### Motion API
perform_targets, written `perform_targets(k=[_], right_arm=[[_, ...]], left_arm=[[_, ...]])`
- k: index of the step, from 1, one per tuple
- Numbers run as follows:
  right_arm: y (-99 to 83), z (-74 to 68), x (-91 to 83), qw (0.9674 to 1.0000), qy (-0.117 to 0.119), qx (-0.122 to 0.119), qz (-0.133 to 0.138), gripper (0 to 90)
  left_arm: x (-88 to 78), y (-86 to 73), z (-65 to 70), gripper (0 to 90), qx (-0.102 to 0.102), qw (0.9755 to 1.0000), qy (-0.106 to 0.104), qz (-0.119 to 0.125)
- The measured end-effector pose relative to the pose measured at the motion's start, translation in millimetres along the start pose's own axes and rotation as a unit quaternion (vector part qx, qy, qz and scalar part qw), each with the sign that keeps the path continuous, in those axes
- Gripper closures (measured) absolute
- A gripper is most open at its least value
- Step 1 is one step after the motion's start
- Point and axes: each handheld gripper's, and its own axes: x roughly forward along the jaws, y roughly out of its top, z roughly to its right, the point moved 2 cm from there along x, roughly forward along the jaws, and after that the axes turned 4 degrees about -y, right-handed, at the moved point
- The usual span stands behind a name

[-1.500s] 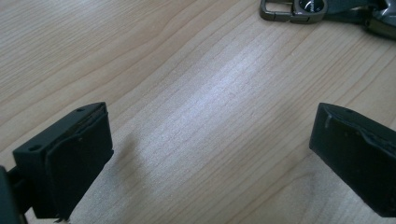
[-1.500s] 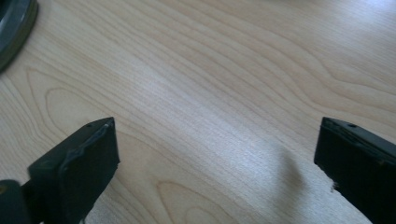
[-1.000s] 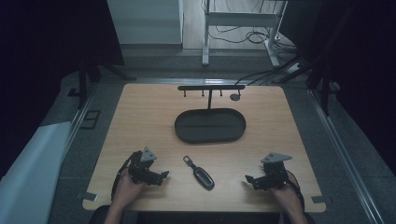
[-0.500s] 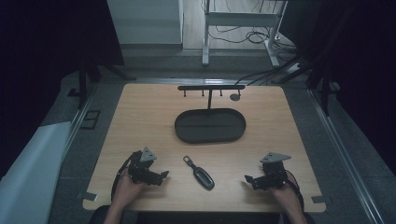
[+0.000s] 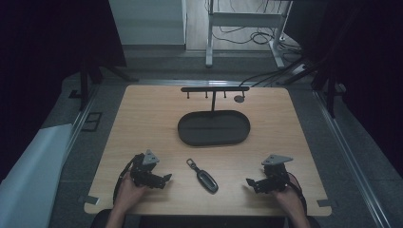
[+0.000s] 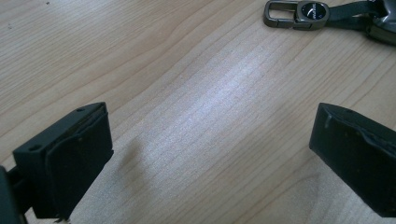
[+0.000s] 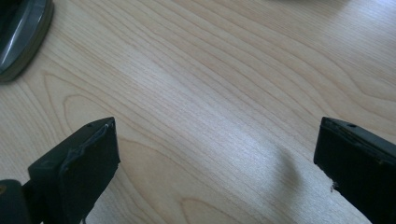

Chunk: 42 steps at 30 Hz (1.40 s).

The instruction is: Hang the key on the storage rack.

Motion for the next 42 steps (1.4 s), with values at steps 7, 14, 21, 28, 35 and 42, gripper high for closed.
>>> perform_targets(k=[7, 14, 21, 28, 35, 42], right_arm=[[3.6, -4.8, 3.3, 0.9998, 0.009, -0.012, -0.01, 0.1], [7.2, -10.3, 7.8, 0.9995, 0.02, -0.019, -0.016, 0.0], [10.5, -15.6, 11.6, 0.9988, 0.029, -0.029, -0.027, 0.0], [14.6, -19.5, 13.8, 0.9981, 0.033, -0.036, -0.038, 0.0], [17.8, -23.9, 18.5, 0.9965, 0.043, -0.041, -0.059, 0.0], [24.2, -28.6, 22.4, 0.9944, 0.058, -0.038, -0.08, 0.0]], left_arm=[[0.8, -0.1, 0.2, 0.0, 0.001, 1.0, -0.001, -0.002], [0.5, -0.3, 0.0, 0.0, 0.0, 1.0, 0.0, -0.001], [0.5, -0.5, 0.0, 0.0, 0.0, 1.0, 0.0, 0.0], [0.4, -0.6, -0.3, 0.0, -0.001, 1.0, 0.001, 0.0], [0.6, -0.7, 1.0, 0.0, 0.0, 1.0, 0.001, -0.001], [1.2, -0.7, 2.4, 0.0, 0.003, 1.0, 0.0, -0.004]])
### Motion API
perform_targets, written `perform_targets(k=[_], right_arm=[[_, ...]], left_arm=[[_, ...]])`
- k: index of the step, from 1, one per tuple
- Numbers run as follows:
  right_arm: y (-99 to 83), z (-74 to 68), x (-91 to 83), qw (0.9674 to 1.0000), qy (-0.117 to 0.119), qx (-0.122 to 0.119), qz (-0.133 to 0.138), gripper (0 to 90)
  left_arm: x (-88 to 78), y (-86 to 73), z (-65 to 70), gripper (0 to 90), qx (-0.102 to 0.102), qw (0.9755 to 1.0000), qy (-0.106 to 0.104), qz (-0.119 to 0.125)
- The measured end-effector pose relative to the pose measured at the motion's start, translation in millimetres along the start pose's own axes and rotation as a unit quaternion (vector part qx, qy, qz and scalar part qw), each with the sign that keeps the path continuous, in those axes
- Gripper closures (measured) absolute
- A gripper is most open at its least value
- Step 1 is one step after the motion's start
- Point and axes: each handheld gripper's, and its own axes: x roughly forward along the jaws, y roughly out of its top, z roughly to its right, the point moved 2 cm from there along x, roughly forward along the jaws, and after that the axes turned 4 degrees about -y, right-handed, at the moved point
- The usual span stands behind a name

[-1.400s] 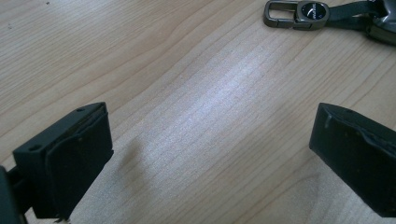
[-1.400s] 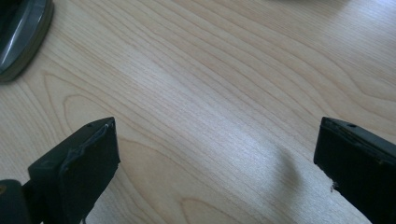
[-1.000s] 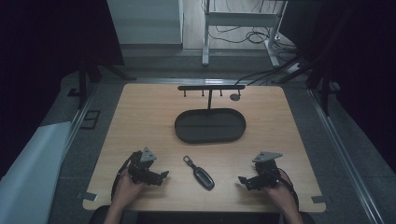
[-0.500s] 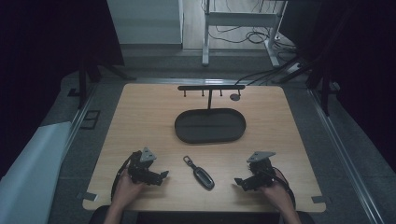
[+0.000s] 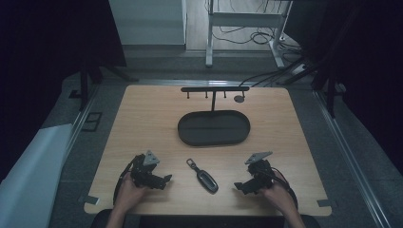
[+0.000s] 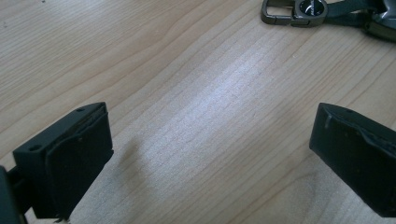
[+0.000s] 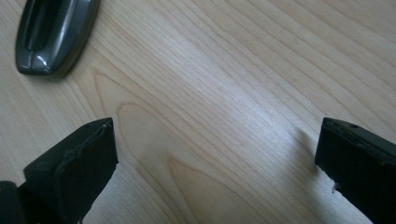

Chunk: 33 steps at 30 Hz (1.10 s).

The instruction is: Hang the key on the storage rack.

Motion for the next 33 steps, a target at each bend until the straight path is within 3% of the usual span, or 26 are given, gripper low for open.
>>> perform_targets(k=[13, 19, 25, 33], right_arm=[[19.4, -7.9, 1.9, 0.9993, 0.008, -0.016, -0.033, 0.5], [31.3, -14.4, 3.4, 0.9972, 0.01, -0.028, -0.069, 1.2], [40.5, -16.7, 2.6, 0.9954, 0.008, -0.037, -0.088, 1.8], [53.1, -20.2, 7.7, 0.9929, -0.003, -0.043, -0.111, 10.4]], left_arm=[[0.9, 0.2, 1.2, 0.0, 0.002, 1.0, -0.001, -0.001], [1.6, -0.1, 1.4, 0.0, 0.002, 1.0, -0.002, -0.004], [1.5, -0.2, 1.0, 0.0, 0.002, 1.0, -0.001, -0.004], [1.4, -0.2, 0.8, 0.0, 0.001, 1.0, -0.001, -0.005]])
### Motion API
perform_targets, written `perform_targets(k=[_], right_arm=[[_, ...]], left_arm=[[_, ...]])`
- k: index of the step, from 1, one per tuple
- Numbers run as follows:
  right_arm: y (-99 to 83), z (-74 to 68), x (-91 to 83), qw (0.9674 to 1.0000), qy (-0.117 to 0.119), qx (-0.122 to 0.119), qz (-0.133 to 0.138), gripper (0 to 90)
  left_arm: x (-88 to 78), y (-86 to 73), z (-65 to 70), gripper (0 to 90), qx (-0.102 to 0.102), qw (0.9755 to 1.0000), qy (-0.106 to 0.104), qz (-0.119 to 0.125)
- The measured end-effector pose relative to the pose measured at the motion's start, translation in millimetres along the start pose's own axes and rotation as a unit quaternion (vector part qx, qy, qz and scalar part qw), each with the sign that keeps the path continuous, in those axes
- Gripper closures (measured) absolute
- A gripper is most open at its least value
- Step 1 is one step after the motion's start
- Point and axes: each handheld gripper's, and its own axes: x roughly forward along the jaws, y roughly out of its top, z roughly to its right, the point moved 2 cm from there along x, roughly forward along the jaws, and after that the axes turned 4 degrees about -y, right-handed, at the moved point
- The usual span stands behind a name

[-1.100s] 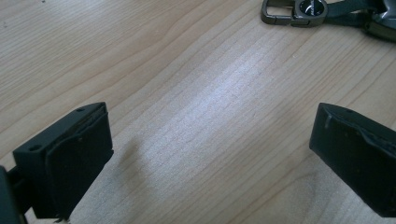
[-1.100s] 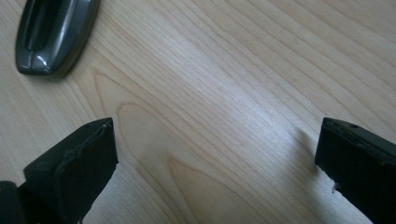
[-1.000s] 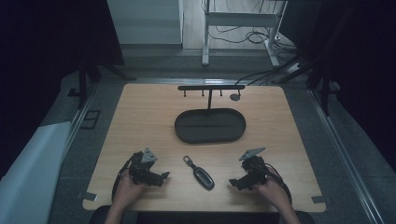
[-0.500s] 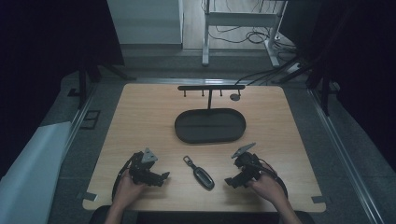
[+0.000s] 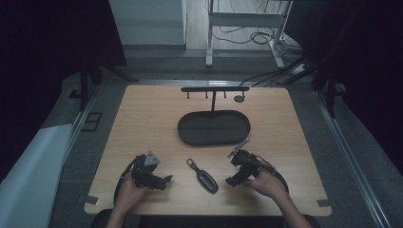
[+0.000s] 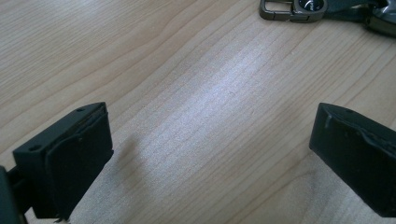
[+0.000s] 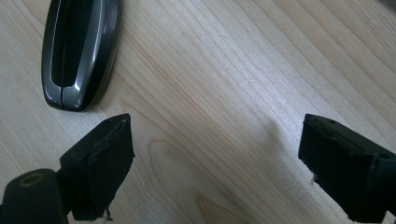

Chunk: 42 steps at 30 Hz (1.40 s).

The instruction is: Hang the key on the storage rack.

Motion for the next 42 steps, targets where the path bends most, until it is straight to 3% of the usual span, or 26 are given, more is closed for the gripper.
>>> perform_targets(k=[12, 25, 42], right_arm=[[20.2, -11.8, 3.8, 0.9988, 0.007, -0.03, -0.038, 10.4], [39.3, -31.0, 10.8, 0.9972, 0.031, -0.049, -0.047, 10.4], [60.8, -56.2, 25.6, 0.9935, 0.033, -0.077, -0.077, 11.9]], left_arm=[[-1.3, -0.1, -1.1, 0.0, -0.004, 1.0, -0.001, 0.002], [-2.3, -0.3, -1.5, 0.0, -0.005, 1.0, -0.001, 0.004], [-2.5, -0.3, -1.6, 0.0, -0.004, 1.0, -0.001, 0.004]])
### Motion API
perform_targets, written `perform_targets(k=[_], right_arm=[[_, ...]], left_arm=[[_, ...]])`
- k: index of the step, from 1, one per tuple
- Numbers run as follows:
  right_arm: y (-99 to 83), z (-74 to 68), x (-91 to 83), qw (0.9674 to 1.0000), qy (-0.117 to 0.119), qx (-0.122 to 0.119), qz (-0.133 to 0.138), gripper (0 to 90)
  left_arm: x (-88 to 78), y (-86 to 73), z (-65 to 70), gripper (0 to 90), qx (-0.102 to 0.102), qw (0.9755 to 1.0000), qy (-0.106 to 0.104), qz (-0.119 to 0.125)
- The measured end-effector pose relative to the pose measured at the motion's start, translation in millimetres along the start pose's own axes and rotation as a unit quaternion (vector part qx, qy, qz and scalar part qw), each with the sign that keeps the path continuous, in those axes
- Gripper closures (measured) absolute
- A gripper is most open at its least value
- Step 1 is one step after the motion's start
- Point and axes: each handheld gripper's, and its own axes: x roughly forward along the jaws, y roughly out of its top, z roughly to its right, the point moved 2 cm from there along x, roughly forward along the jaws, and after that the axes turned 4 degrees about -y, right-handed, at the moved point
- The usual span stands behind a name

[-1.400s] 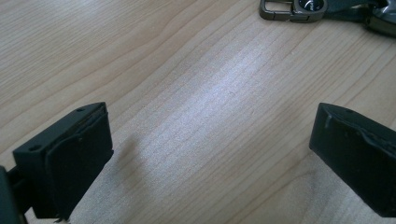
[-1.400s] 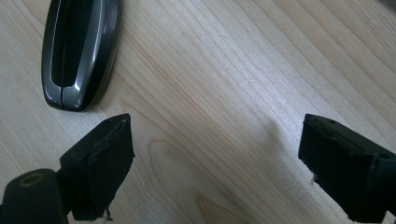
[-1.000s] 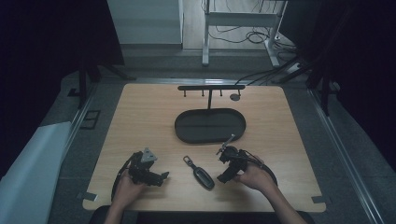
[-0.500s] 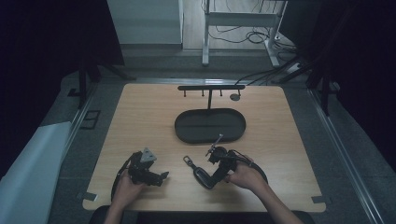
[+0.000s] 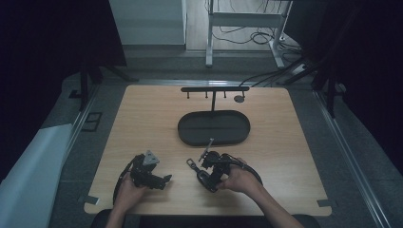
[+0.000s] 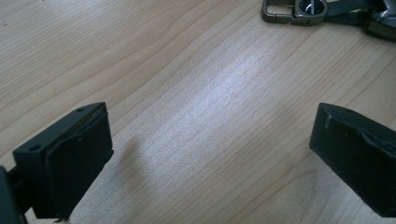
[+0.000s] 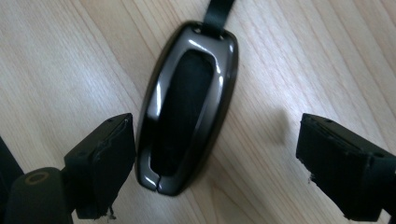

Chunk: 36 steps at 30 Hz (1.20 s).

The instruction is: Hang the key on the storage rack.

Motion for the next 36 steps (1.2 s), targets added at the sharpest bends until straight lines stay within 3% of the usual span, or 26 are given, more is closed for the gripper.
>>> perform_targets(k=[7, 13, 17, 25, 36], right_arm=[[11.2, -6.9, 5.8, 0.9999, -0.003, 0.011, -0.009, 17.4], [18.8, -12.0, 10.5, 0.9996, -0.018, 0.003, -0.022, 28.3], [23.0, -14.3, 8.8, 0.9993, -0.019, -0.006, -0.032, 42.1], [26.9, -16.6, 7.9, 0.9974, -0.032, -0.021, -0.061, 46.2], [25.1, -15.6, -0.3, 0.9968, -0.031, -0.047, -0.057, 47.8]], left_arm=[[-0.3, 0.1, 0.0, 0.0, 0.001, 1.0, 0.0, 0.0], [-0.4, 0.1, -0.2, 0.0, 0.002, 1.0, 0.001, 0.0], [-0.4, 0.1, -0.2, 0.0, 0.002, 1.0, 0.001, 0.0], [-0.5, 0.0, 0.0, 0.0, 0.001, 1.0, 0.0, 0.0], [-0.2, 0.0, -0.1, 0.0, -0.001, 1.0, 0.001, 0.002]])
